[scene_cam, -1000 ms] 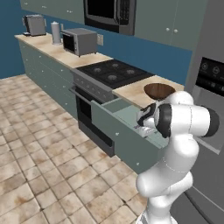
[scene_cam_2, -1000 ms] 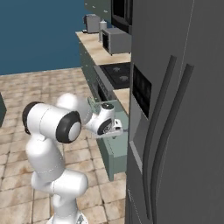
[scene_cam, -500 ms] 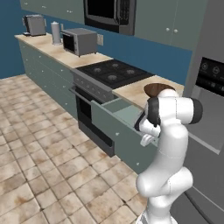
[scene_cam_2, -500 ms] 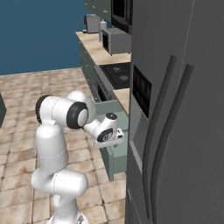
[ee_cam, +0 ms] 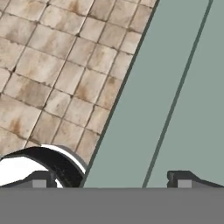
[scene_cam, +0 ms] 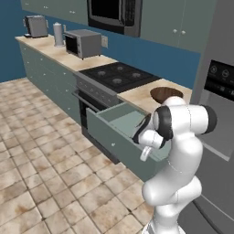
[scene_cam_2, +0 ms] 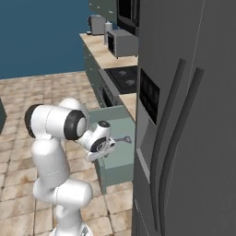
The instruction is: Pick the peeler from the drawer and place it on the counter.
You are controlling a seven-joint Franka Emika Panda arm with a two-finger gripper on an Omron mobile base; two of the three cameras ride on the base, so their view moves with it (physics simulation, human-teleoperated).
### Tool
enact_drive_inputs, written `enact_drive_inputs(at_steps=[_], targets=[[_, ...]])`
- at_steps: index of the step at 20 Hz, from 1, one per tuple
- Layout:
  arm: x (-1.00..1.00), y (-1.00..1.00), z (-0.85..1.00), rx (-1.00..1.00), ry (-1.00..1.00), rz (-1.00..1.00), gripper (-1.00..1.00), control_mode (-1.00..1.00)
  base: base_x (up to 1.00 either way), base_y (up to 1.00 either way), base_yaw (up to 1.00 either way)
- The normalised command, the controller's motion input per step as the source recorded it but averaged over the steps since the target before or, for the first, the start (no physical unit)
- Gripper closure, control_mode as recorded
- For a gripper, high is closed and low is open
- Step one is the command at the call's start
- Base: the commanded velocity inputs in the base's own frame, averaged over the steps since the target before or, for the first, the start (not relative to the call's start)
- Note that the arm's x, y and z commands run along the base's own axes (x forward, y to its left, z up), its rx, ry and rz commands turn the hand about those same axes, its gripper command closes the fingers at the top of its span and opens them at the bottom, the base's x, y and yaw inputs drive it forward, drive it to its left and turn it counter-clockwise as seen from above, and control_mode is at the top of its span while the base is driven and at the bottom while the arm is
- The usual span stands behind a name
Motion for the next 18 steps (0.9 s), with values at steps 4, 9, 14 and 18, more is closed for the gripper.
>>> enact_drive_inputs(at_steps=[4,9,14,18], targets=[[-0.81,1.0,-0.24,0.0,0.0,0.2,-1.0,-1.0,0.0,0.0,0.0],[-0.31,1.0,-0.08,0.0,0.0,0.18,-1.0,-1.0,0.0,0.0,0.0],[-0.05,1.0,0.07,0.0,-0.01,0.16,-1.0,-1.0,0.0,0.0,0.0],[0.03,1.0,0.58,0.0,-0.22,0.02,-1.0,-1.0,0.0,0.0,0.0]])
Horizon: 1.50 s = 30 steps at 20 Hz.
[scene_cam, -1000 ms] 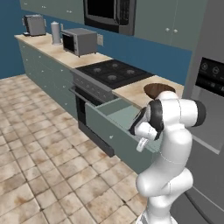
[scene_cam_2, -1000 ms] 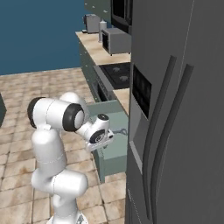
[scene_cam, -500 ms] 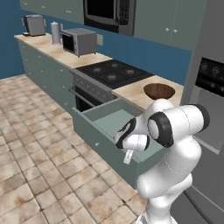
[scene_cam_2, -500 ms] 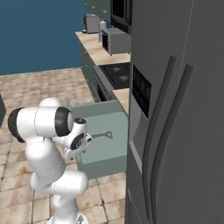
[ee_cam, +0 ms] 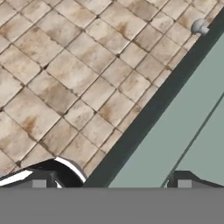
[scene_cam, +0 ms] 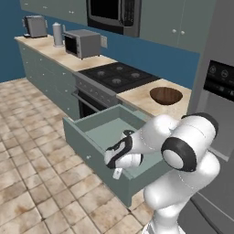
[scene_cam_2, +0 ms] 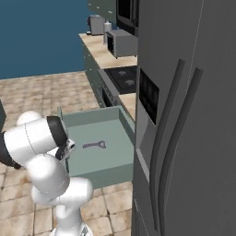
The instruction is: Pick the peeler from the drawer and place it on the counter.
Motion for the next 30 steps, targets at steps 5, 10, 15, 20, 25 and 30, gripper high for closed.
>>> enact_drive_inputs(at_steps=[5,10,15,20,25,30], targets=[[0.43,0.98,1.0,0.0,-0.29,-0.11,-1.0,-1.0,0.0,0.0,0.0],[0.59,0.37,1.0,0.03,-0.18,-0.33,-1.0,-1.0,0.0,0.0,0.0],[0.49,-0.08,1.0,0.17,-0.09,-0.38,-1.0,-1.0,0.0,0.0,0.0],[0.51,-0.12,1.0,0.19,0.0,-0.44,-1.0,-1.0,0.0,0.0,0.0],[0.73,-0.11,1.0,0.23,0.13,-0.49,-1.0,-1.0,0.0,0.0,0.0],[0.48,-0.54,0.81,0.29,0.69,-0.41,-1.0,-1.0,0.0,0.0,0.0]])
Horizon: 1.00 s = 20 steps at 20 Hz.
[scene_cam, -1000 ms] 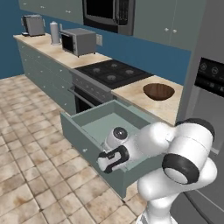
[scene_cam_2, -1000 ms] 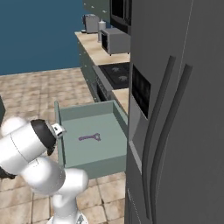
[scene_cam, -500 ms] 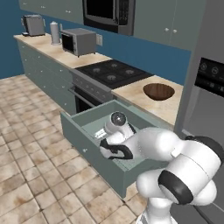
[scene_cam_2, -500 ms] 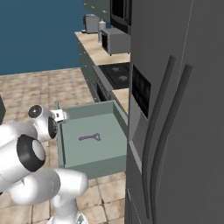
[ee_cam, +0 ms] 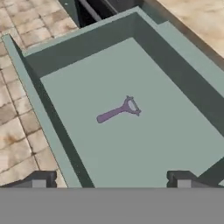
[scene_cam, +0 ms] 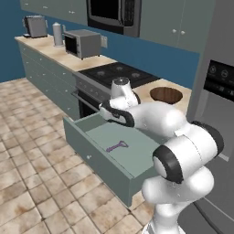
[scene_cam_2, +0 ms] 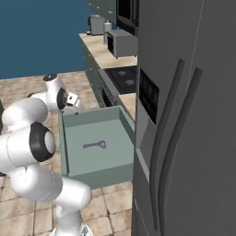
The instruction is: Pick the peeler from the drawer and place it on the counter.
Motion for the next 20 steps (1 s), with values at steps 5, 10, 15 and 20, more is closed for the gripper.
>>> enact_drive_inputs(at_steps=[5,10,15,20], targets=[[0.11,-0.77,-0.15,0.35,0.32,-0.32,-1.0,-1.0,0.0,0.0,0.0],[0.0,-0.24,-0.88,0.26,0.0,-0.31,-1.0,-1.0,0.0,0.0,0.0],[0.06,0.04,-1.0,0.07,0.02,-0.18,-1.0,-1.0,0.0,0.0,0.0],[0.3,0.14,-0.93,-0.08,0.21,-0.01,-1.0,-1.0,0.0,0.0,0.0]])
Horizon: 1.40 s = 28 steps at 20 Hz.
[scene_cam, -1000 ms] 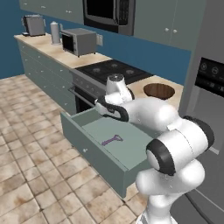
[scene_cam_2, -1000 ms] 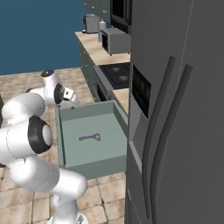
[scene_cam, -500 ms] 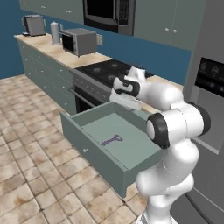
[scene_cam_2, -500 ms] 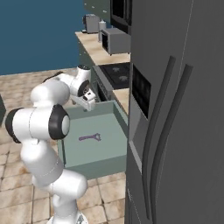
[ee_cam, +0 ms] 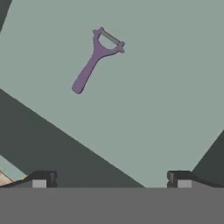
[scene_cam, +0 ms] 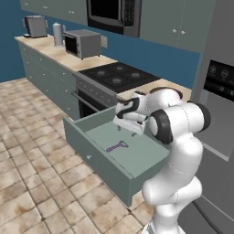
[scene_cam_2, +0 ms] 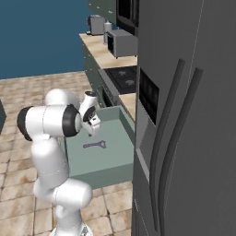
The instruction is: Pick the peeler from the drawer and place it on the counter.
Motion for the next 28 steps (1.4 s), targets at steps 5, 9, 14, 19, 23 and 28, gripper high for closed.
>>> enact_drive_inputs(at_steps=[5,9,14,19,23,28], targets=[[0.53,0.04,-0.74,-0.13,0.38,0.0,-1.0,-1.0,0.0,0.0,0.0],[0.63,0.0,-0.58,-0.04,0.33,0.0,-1.0,-1.0,0.0,0.0,0.0],[0.68,0.0,-0.5,0.0,0.11,0.0,-1.0,-1.0,0.0,0.0,0.0],[0.51,0.05,-0.61,0.0,0.0,0.0,-1.0,-1.0,0.0,0.0,0.0],[0.01,0.02,-0.67,0.0,-0.06,0.0,-1.0,-1.0,0.0,0.0,0.0],[-0.43,0.0,-0.57,0.0,-0.23,0.0,-1.0,-1.0,0.0,0.0,0.0]])
